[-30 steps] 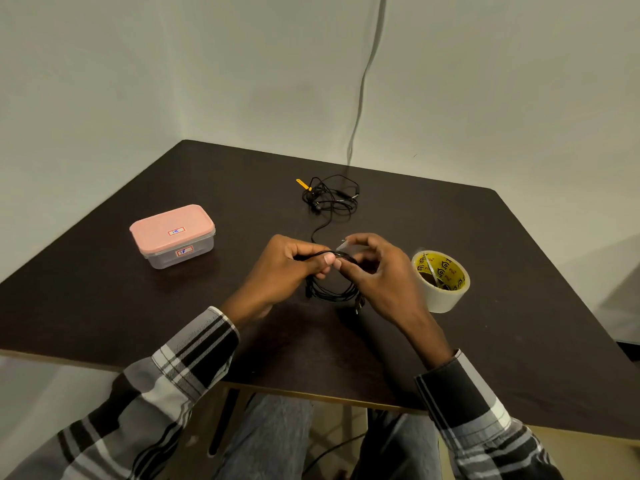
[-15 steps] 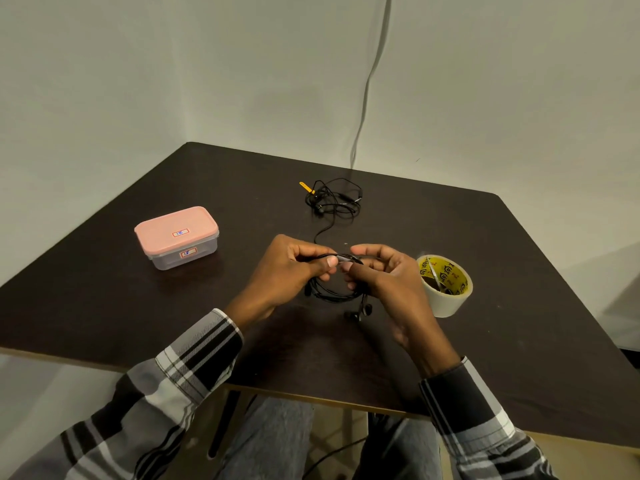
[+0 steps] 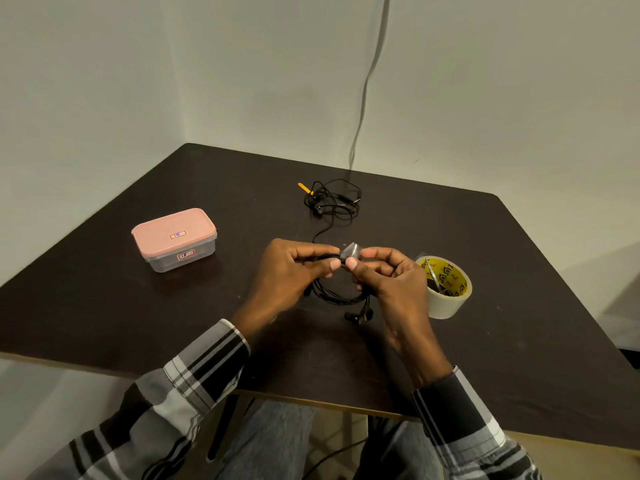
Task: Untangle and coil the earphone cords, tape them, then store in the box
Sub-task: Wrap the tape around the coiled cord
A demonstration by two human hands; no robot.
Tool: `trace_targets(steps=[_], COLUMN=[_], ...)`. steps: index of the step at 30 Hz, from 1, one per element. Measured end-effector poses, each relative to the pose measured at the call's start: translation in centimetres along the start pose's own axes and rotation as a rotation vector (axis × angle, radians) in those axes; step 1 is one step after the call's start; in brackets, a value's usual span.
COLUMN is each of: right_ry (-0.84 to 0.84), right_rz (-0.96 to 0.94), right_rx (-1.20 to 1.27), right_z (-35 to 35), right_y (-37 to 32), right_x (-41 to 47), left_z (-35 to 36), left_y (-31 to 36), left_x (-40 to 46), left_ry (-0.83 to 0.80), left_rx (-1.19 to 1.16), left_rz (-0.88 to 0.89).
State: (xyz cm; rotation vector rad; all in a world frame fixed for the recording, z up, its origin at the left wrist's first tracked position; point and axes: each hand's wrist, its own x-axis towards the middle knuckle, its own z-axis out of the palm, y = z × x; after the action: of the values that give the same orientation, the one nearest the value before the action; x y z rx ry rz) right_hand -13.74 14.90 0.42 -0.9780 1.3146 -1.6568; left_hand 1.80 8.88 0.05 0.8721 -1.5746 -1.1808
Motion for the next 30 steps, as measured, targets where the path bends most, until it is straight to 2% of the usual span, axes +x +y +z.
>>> trace_targets(steps=[8, 16, 21, 25, 30], right_ry=[0.038, -0.05, -0.089, -0.084, -0.135], right_rz=[-0.202, -0.271, -0.391, -0.525, -0.479], right_rx=[-0.159, -0.304, -0.588, -0.773, -0.806], right_z=[0.2, 0.0, -0.5, -0.6, -0.8], right_y=[0.8, 0.8, 1.0, 0.8, 0.5], right_x=[-0.4, -0.1, 0.5, 0.8, 1.0], left_z=[1.1, 0.6, 0.5, 0.5, 0.4], left_y=[-0.6, -1.3, -1.1, -1.0, -0.4], left_x=[-0.9, -1.0, -1.1, -1.0, -0.7], left_ry=[0.086, 0.05, 0.019, 0.008, -0.015], left_rx=[0.098, 0.483, 0.743, 0.833, 0.795], left_rz=[0.197, 0.439, 0.573, 0.585, 0.453])
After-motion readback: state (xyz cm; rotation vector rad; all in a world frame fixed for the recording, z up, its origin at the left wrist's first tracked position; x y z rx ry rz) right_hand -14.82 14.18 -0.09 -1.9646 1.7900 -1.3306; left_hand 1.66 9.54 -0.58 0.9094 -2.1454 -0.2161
